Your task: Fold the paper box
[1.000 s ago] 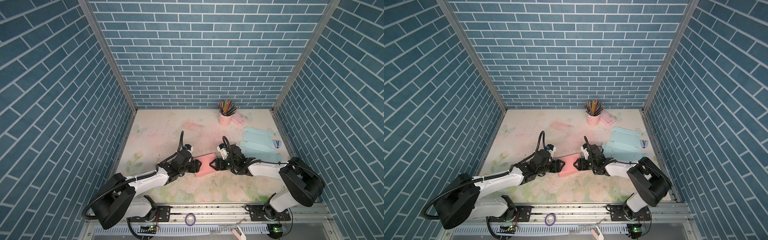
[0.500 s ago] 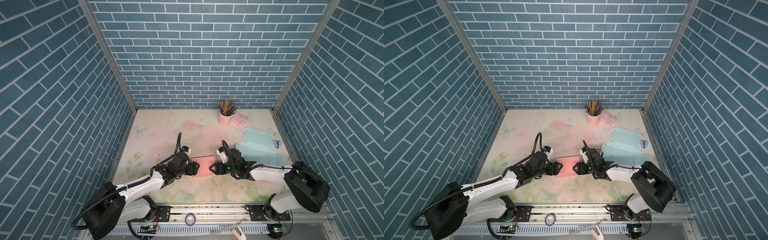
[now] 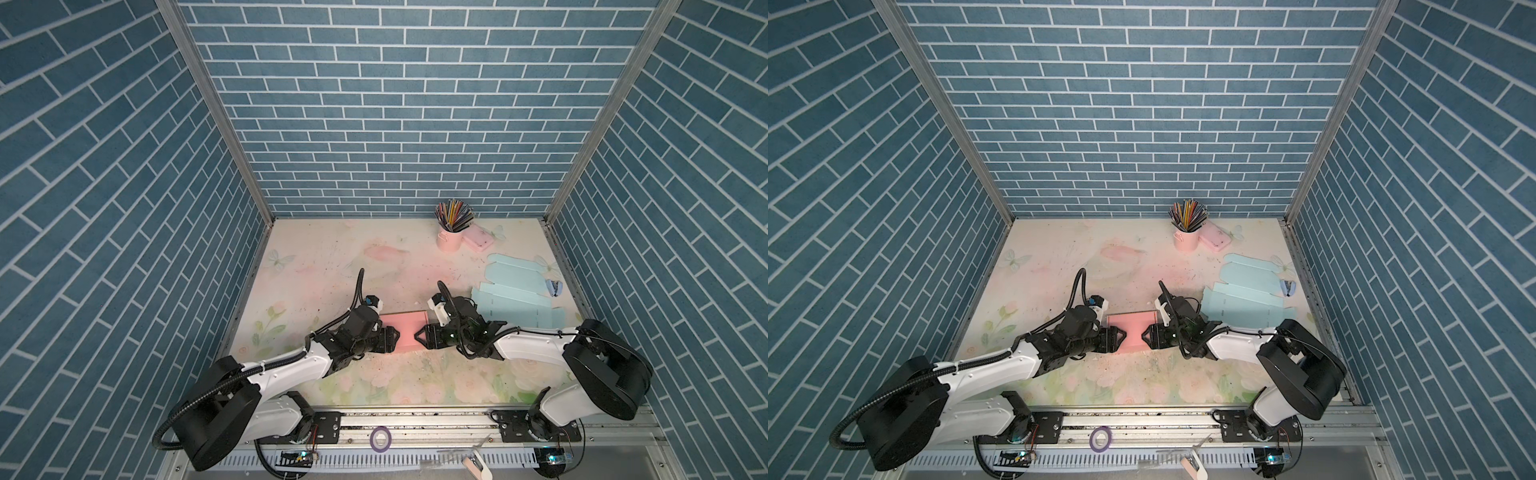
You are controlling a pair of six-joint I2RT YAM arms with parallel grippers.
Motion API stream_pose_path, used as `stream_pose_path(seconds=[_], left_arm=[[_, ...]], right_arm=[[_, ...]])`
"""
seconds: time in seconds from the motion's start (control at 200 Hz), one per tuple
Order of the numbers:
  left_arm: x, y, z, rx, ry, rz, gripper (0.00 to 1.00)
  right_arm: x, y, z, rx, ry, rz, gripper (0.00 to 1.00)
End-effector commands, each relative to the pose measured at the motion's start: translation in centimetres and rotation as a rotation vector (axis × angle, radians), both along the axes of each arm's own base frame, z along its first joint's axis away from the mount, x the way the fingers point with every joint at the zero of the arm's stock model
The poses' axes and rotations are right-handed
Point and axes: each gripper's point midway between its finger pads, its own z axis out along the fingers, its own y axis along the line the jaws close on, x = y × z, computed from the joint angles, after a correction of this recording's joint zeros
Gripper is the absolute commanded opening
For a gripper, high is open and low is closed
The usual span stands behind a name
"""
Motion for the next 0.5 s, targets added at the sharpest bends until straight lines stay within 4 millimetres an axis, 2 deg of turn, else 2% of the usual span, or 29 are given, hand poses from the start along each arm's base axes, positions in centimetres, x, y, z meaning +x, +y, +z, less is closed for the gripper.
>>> stream_pose_path(seconds=[0.0,0.295,0.495], left_arm=[[0.6,-1.0,0.6,-0.041,-0.017,0.002,0.72],[3.0,-1.2,1.1,-0.041,-0.022,0.002,0.71],[7.0,-0.7,2.0,-0.019,-0.046,0.007,0.70]], right_arm=[[0.8,1.9,1.2,0.037,-0.019,0.018,0.63],[3.4,4.7,2.2,0.018,-0.062,0.071,0.63],[7.6,6.1,2.6,0.085,-0.049,0.057,0.62]])
